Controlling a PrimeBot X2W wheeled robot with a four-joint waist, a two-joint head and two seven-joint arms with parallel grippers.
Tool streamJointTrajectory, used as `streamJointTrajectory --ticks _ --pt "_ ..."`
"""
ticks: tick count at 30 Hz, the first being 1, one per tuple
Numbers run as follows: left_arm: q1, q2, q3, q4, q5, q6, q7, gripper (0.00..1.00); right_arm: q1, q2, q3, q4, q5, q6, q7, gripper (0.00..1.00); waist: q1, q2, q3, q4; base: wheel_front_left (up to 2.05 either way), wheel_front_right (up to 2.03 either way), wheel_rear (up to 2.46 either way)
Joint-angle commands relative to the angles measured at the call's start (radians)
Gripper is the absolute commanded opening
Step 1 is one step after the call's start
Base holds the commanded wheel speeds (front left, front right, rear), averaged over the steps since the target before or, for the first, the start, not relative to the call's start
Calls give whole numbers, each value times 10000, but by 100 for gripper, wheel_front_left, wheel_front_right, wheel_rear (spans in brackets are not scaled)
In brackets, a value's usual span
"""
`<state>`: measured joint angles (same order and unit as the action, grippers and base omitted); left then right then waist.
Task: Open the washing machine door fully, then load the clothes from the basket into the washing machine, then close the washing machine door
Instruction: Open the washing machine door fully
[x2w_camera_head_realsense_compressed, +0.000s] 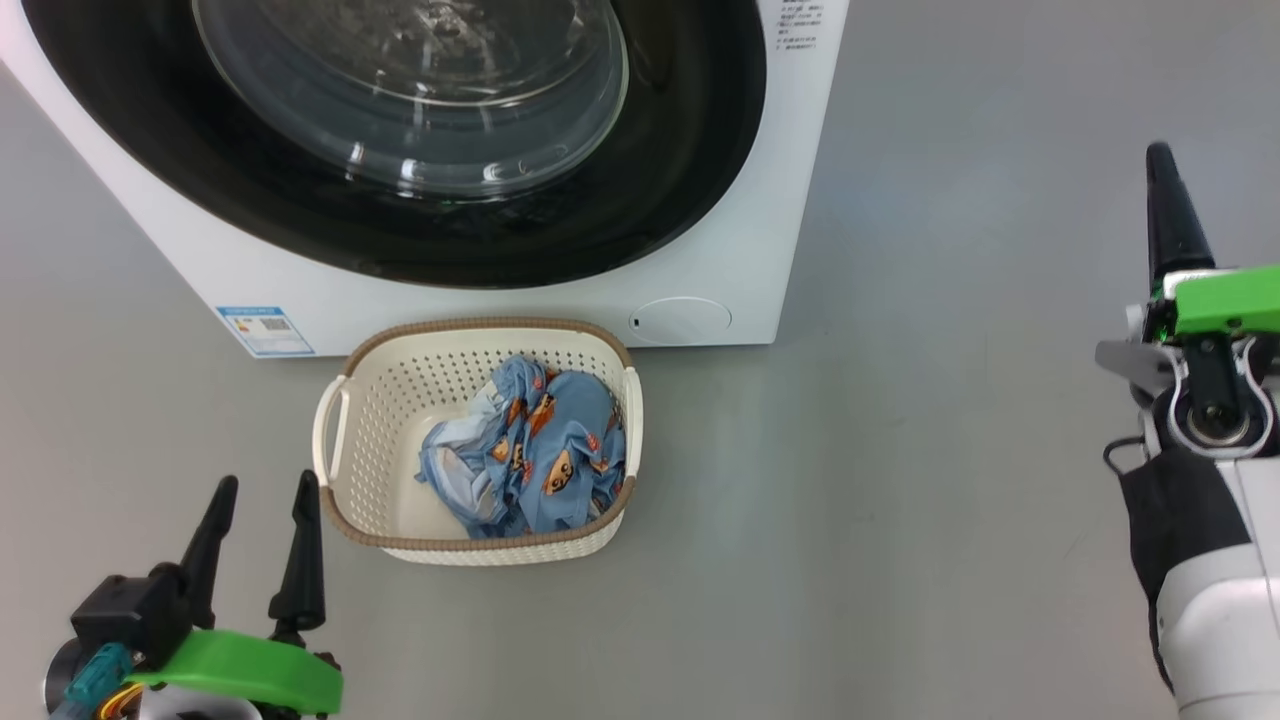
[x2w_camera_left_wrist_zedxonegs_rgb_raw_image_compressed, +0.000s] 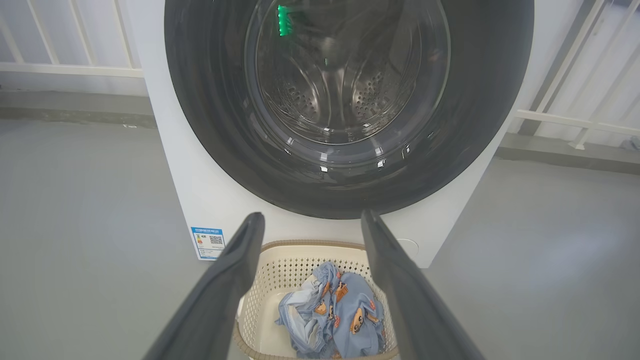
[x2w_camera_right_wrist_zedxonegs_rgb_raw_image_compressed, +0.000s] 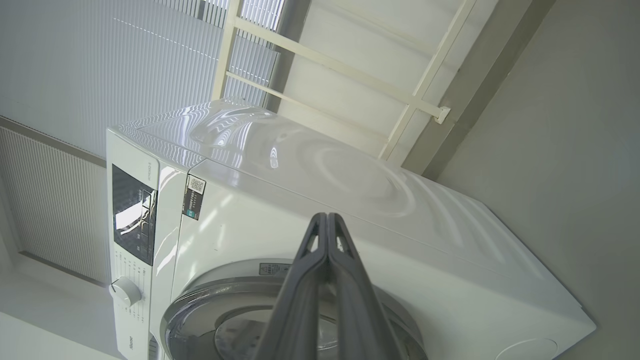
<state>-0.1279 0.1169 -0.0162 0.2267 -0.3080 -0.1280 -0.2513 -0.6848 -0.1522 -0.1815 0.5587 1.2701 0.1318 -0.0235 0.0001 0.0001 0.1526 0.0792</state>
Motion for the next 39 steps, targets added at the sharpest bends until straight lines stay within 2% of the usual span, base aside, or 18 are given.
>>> streamJointTrajectory --ticks 1,19,30,39 --pt "-452 201 318 -194 -44 -27 -105 100 -491 -63 201 -153 203 -11 241 0 -1 -1 152 67 0 0 0" --pt "-1150 13 200 -384 -196 -27 -105 100 -3022 -666 312 949 751 -11 3211 0 -1 -1 1340 539 0 0 0" --pt "-1591 -75 24 -463 -384 -27 -105 100 -4815 -1064 541 1649 423 -11 5067 0 -1 -1 2210 879 0 0 0" --pt "-1893 -262 -68 -670 -519 -27 -105 100 -6091 -1083 755 2037 -351 -11 5808 0 -1 -1 2748 1162 0 0 0"
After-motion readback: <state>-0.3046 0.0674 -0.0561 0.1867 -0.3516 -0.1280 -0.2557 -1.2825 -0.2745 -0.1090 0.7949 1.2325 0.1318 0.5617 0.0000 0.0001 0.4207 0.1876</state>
